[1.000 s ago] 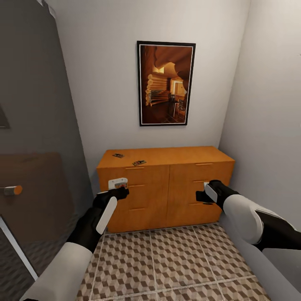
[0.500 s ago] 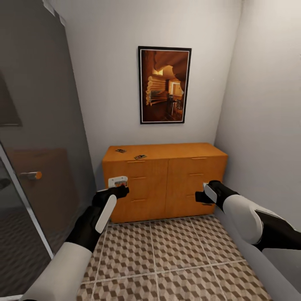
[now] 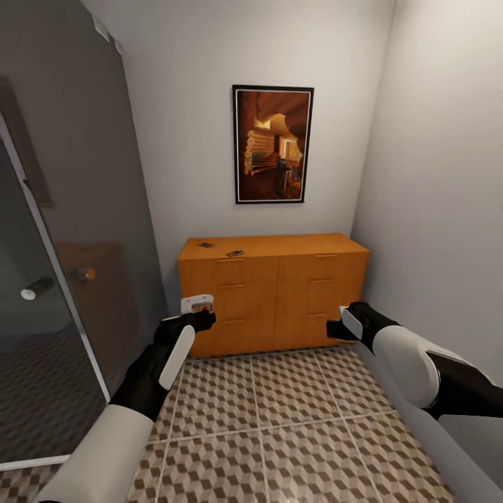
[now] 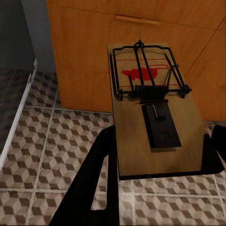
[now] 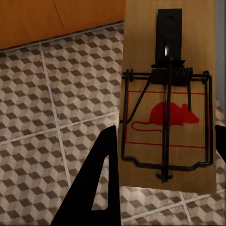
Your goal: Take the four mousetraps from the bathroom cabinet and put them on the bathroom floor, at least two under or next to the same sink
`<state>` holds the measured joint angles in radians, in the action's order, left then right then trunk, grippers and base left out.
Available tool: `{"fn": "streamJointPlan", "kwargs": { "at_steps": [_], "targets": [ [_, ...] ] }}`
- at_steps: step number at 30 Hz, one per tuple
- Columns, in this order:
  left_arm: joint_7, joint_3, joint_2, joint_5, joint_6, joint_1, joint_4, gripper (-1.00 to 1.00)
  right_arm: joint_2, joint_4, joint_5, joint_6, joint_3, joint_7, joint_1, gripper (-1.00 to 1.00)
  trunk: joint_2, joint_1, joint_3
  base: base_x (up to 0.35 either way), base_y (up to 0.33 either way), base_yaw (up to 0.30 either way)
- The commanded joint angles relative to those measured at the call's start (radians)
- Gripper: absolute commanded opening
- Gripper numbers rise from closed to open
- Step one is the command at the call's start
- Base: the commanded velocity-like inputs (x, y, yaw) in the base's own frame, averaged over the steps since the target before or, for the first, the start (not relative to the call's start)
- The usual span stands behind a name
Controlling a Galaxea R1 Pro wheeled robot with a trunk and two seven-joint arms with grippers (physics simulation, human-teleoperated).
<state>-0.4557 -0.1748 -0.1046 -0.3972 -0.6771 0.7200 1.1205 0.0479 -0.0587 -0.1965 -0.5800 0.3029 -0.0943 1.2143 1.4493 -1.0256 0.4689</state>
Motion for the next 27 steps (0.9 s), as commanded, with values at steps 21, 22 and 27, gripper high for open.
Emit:
{"fn": "streamJointPlan", "kwargs": {
  "at_steps": [21,22,27],
  "targets": [
    [-0.011,-0.002,0.0,-0.008,-0.001,0.001,0.001,-1.0,0.003,0.027,-0.026,0.028,0.009,0.004,0.001,-1.0,0.001,0.001,0.001,-0.314,0.0,0.0],
    [-0.011,-0.002,0.0,-0.008,-0.001,0.001,0.001,-1.0,0.003,0.028,-0.027,0.028,0.009,0.005,0.001,-1.0,0.001,0.001,0.001,-0.103,0.0,-0.009],
    [-0.011,-0.002,0.0,-0.007,-0.001,0.001,0.001,-1.0,0.003,0.028,-0.027,0.028,0.009,0.005,0.001,-1.0,0.001,0.001,0.001,-0.046,0.0,-0.121]
  ]
}}
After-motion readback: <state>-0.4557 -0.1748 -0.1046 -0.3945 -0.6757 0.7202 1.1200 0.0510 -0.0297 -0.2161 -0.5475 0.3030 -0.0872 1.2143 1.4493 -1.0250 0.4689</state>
